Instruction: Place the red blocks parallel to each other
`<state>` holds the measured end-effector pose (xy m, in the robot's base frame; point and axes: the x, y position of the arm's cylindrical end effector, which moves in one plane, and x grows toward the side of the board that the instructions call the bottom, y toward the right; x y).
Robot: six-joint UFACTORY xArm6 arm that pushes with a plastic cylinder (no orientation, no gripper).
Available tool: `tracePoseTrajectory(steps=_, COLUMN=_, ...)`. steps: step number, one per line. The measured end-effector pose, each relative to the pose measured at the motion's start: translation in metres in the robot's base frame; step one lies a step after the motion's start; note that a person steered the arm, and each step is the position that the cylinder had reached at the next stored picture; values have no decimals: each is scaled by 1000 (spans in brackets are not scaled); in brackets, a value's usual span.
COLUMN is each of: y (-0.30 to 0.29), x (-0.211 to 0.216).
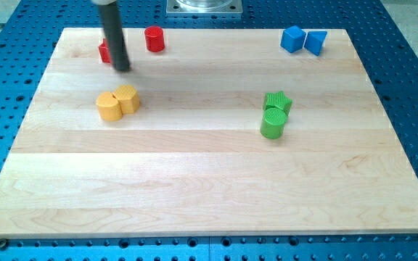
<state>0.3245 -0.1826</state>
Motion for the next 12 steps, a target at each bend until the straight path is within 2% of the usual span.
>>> tracePoseTrajectory(steps=1, y=-53, x=-11)
tracePoseTrajectory(steps=2, y=-51, x=-52)
tracePoseTrajectory(steps=4, y=28, x=-75)
tracePoseTrajectory(steps=5, y=28, x=-104)
tracePoseTrajectory(steps=6, y=65, x=-107)
tracePoseTrajectory(steps=8, y=187, x=-102)
tracePoseTrajectory(steps=9, y=178, x=-107)
tracePoseTrajectory(steps=10, y=137, x=-115)
tracePoseTrajectory(steps=12, y=130, x=-84)
